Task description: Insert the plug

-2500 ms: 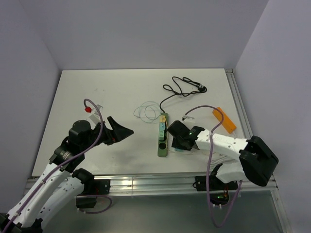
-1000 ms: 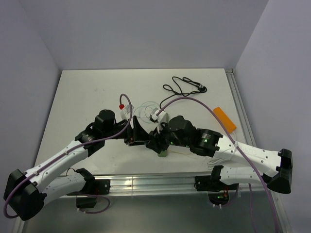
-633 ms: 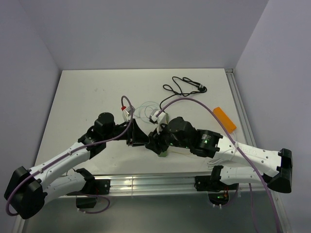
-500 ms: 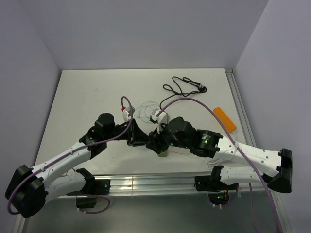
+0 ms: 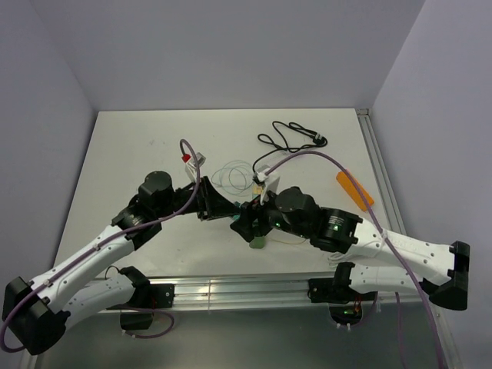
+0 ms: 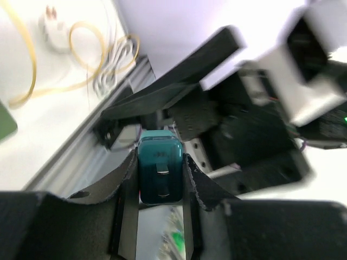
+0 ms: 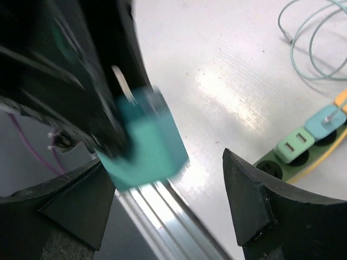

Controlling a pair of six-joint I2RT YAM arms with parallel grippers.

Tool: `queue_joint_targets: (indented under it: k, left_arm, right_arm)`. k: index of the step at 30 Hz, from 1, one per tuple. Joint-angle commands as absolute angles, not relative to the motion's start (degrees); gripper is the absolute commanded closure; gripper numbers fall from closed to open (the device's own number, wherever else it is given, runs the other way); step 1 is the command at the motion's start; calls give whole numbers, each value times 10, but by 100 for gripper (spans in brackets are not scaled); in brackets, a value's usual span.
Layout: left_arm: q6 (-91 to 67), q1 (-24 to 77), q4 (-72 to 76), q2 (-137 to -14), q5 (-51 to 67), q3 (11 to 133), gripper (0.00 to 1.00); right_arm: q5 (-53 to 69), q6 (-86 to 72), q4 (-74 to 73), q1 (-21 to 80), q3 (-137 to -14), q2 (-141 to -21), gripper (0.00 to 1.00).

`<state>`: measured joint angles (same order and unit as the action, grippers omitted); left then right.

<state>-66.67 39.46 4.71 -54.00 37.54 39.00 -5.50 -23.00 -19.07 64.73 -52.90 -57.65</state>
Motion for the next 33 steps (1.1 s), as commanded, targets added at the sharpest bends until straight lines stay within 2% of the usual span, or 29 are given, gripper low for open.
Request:
queue_joint_targets:
  k: [1,9,16,21,28,33]
  left_arm:
    - [-603,399,17,-516,332,439,100]
    - [-646,398,97,-496,352,404,100]
    - [-675,398,193,-442,325,352,100]
    - [-668,398,199,-403,298,347,100]
    - [-689,398,213,-399,298,346,100]
    - [-686,398,201,-390,292,352,100]
  right_arm:
    - [-64,-279,-171,644,-498,-513,17]
    - [-6,-347,-95,638,-442,-421,23]
    - [58,-526,-3,579,-403,-404,39]
    - [123,-653,155,534,-321,-384,48]
    - [163,-678,257,530,-319,-425,47]
    - [159,-678,276,529,-308,-407,37]
